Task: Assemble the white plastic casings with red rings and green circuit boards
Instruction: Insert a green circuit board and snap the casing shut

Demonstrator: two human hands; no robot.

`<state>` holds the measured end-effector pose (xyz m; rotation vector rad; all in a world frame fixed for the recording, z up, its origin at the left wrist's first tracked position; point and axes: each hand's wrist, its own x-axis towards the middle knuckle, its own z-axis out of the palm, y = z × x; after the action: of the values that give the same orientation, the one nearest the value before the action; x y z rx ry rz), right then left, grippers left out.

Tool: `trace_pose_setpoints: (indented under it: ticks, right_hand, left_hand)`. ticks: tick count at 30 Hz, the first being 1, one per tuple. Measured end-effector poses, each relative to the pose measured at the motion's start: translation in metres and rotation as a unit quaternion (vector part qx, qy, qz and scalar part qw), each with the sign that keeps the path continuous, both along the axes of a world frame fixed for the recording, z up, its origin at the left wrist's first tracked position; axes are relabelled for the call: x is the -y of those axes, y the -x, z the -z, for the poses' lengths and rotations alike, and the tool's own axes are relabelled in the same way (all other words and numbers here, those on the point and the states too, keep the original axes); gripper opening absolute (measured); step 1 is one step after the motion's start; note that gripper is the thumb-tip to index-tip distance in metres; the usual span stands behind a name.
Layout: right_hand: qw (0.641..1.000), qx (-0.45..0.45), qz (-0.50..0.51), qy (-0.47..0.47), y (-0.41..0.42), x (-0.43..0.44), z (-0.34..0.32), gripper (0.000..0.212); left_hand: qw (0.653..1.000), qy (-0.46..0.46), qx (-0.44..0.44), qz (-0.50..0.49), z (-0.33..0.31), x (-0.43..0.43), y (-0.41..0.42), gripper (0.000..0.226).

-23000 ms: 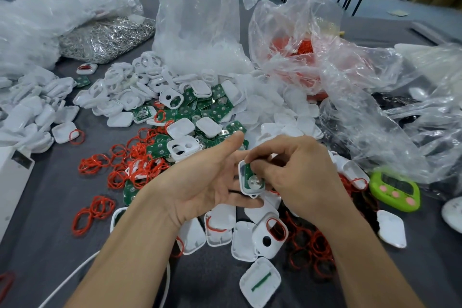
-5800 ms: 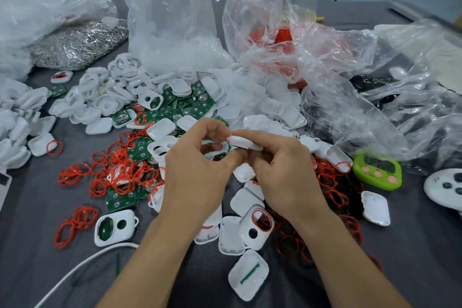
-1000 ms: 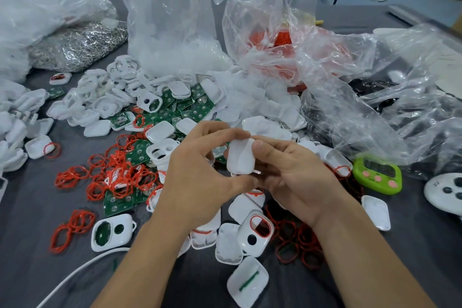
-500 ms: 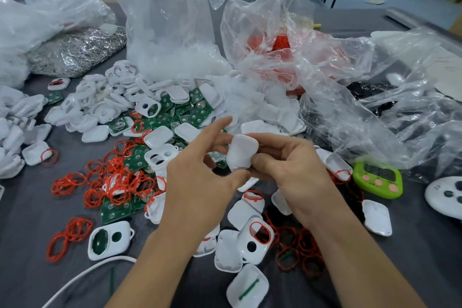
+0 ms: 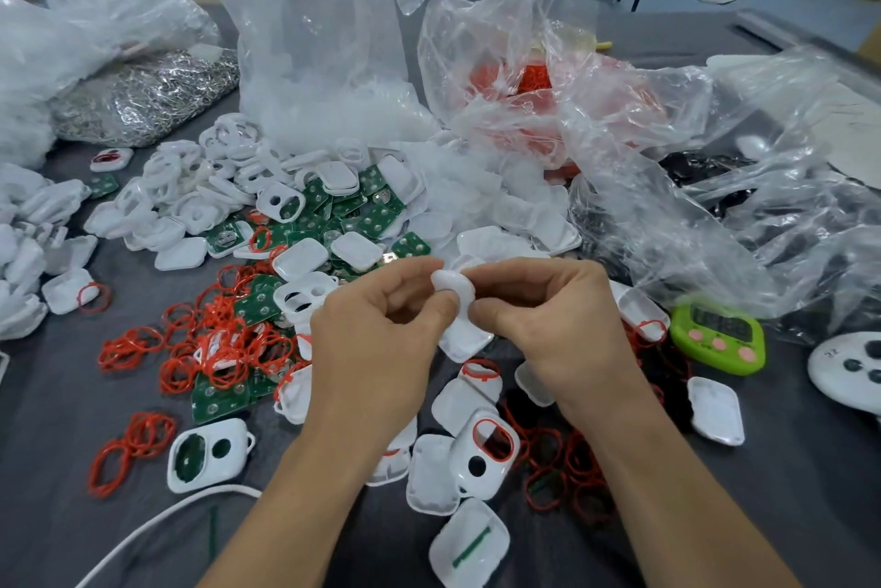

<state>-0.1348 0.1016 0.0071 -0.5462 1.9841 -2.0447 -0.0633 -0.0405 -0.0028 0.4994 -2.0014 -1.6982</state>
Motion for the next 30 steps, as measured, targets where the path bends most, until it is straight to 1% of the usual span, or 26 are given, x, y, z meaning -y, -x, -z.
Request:
trace_pose_setpoints:
  ticks: [5, 11, 16, 20, 22, 24, 27, 30]
  right_hand:
    - [0.999, -0.023, 0.038, -0.016, -0.006, 0.003, 0.004, 0.022]
    - [0.998, -0.031, 0.053, -0.014, -0.014, 0.010, 0.008, 0.021]
    - [0.999, 0.005, 0.044, 0.018, -0.015, 0.014, 0.010, 0.028]
    - [0.991, 0.102, 0.004, 0.088, -0.013, 0.014, 0.005, 0.021]
    - [0.986, 0.127, -0.008, 0.108, -0.013, 0.013, 0.003, 0.018]
    - [0.985, 0.125, -0.007, 0.117, -0.014, 0.014, 0.004, 0.020]
    - [0.987, 0.103, -0.031, 0.122, -0.016, 0.017, 0.003, 0.028]
    - [0.988, 0.099, -0.044, 0.114, -0.016, 0.016, 0.004, 0.031]
  left_hand:
    - [0.999, -0.050, -0.009, 0.012, 0.000, -0.004, 0.000, 0.036]
    - [0.996, -0.087, -0.023, 0.027, 0.000, -0.003, -0.003, 0.042]
    - [0.994, -0.104, -0.033, 0.022, 0.001, -0.003, -0.003, 0.042]
    - [0.992, -0.119, -0.035, 0.033, 0.002, 0.000, -0.002, 0.039]
    - [0.989, -0.135, -0.034, 0.039, 0.002, 0.000, -0.001, 0.036]
    - [0.986, -0.159, -0.040, 0.042, 0.002, -0.002, 0.000, 0.032]
    - [0.976, -0.204, -0.061, 0.042, 0.003, -0.003, 0.000, 0.030]
    - [0.978, -0.192, -0.064, 0.041, 0.005, -0.001, -0.002, 0.032]
